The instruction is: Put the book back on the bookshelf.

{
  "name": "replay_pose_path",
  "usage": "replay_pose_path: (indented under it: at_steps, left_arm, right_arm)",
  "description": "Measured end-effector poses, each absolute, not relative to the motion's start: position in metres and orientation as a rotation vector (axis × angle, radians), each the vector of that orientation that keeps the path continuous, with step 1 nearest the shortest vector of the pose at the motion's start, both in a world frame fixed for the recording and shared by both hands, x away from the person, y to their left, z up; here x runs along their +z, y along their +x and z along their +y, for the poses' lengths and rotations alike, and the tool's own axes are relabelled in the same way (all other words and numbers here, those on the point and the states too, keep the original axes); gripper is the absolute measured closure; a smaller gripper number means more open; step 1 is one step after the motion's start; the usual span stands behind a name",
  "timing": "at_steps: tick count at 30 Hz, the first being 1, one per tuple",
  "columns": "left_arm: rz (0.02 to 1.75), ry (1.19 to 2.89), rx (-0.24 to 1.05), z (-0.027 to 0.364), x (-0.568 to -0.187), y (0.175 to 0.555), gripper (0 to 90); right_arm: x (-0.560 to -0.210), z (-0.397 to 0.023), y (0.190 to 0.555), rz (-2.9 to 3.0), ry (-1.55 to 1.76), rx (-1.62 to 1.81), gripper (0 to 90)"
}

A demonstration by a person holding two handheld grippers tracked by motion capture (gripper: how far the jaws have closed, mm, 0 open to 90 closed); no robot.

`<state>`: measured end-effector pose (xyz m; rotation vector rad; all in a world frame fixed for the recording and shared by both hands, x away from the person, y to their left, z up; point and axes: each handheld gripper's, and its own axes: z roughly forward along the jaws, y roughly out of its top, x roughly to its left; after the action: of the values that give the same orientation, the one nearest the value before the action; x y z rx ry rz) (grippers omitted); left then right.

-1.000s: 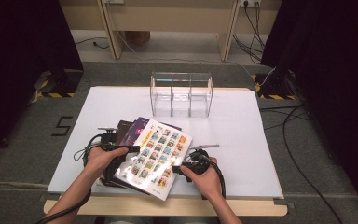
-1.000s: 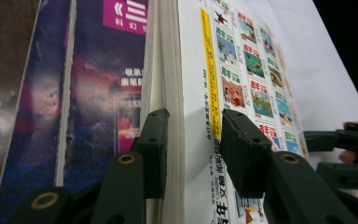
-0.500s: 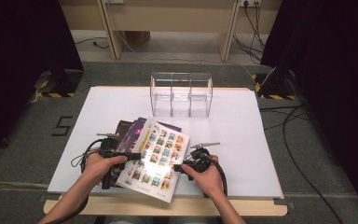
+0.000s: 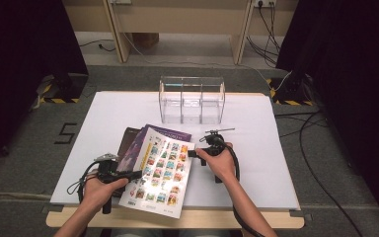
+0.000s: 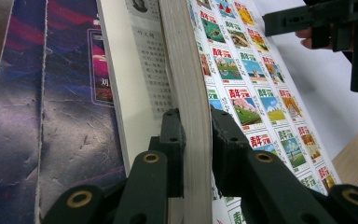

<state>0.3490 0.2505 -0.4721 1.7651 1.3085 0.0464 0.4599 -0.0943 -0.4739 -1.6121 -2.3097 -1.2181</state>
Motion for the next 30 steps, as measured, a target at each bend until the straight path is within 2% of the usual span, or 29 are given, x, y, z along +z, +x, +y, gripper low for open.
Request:
replay_pose_path:
  at_steps: [23, 30]
  left_arm:
    - [1.321, 1.743, 0.03, 0.252, -0.475, 0.35, 74.9]
    - [1.342, 1.742, 0.019, 0.253, -0.475, 0.351, 74.0]
  right_arm:
    - [-0.484, -0.083, 0.47, -2.149, -1.592, -1.156, 36.1]
    - [-0.485, -0.088, 0.473, -2.014, -1.637, -1.157, 51.0]
